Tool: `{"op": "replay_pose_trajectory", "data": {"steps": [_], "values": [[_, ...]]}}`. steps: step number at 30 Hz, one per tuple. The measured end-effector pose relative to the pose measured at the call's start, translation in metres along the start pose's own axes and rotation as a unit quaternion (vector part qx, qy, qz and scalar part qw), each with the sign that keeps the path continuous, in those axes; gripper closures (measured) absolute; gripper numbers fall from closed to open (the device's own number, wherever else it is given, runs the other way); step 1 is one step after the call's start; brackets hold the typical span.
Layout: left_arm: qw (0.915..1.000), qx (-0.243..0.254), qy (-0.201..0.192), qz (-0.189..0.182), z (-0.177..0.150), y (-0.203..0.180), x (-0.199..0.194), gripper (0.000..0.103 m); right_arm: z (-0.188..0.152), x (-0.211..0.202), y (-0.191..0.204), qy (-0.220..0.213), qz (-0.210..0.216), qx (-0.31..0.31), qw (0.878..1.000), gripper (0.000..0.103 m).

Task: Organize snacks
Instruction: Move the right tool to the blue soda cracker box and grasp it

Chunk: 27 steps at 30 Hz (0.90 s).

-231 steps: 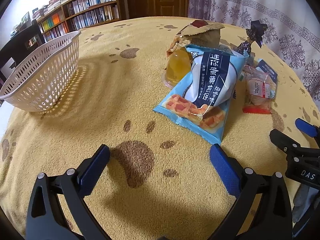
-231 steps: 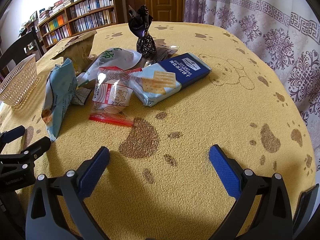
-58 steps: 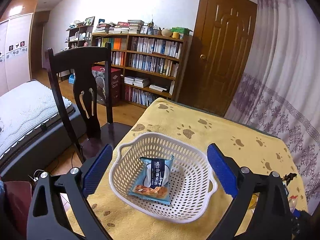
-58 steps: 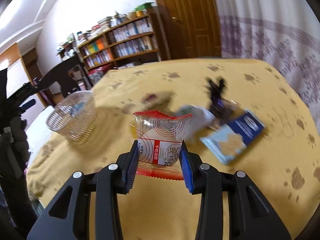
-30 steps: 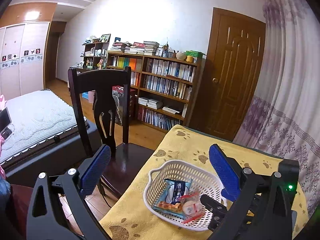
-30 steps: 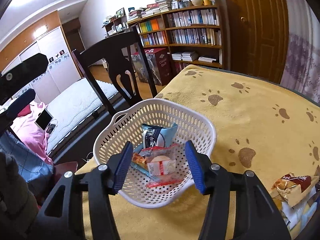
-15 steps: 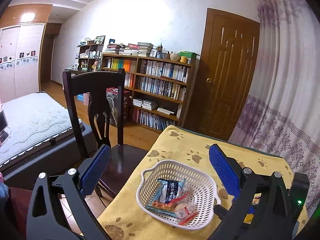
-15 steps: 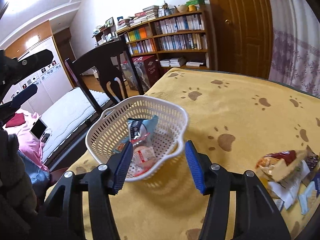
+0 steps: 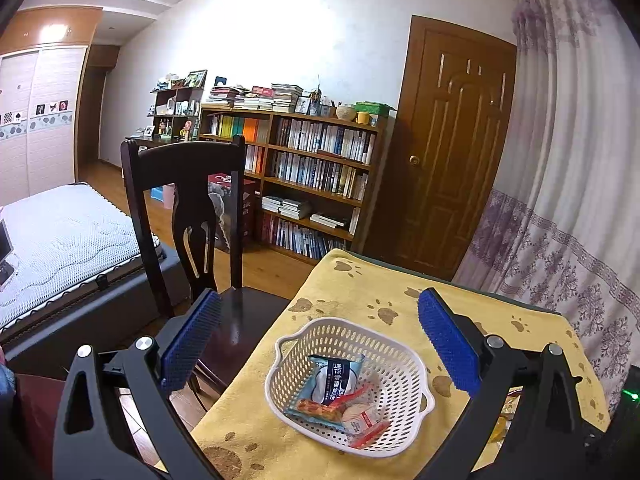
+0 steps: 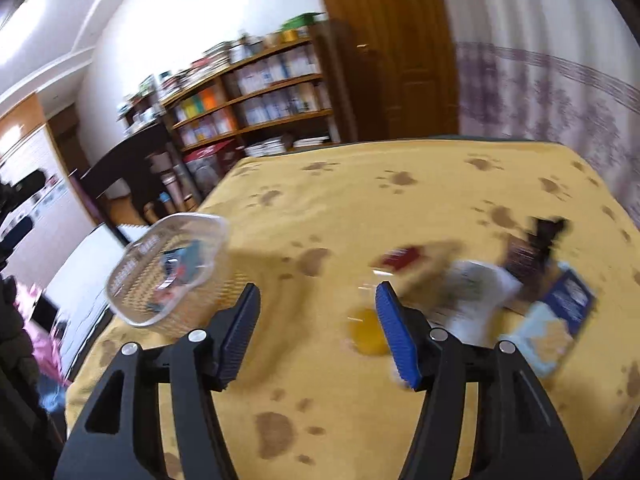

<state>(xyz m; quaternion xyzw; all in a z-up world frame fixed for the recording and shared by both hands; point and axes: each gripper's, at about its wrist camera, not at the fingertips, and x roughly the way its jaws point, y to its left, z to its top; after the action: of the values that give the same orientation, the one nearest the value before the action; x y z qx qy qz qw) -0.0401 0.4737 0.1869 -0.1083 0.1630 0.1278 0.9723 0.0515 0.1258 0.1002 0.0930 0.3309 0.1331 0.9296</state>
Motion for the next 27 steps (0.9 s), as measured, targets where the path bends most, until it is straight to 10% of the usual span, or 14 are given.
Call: {"op": "replay_pose_trajectory", "data": {"steps": [14, 27], "values": [[0.9998, 0.017, 0.001, -0.013, -0.002, -0.015, -0.002, 0.003, -0.017, -0.019, -0.160, 0.020, -0.131, 0.160, 0.978, 0.041], [0.9984, 0.031, 0.023, -0.041, -0.009, -0.032, 0.004, 0.003, -0.012, 0.025, -0.176, 0.059, -0.150, 0.176, 0.971, 0.029]]}}
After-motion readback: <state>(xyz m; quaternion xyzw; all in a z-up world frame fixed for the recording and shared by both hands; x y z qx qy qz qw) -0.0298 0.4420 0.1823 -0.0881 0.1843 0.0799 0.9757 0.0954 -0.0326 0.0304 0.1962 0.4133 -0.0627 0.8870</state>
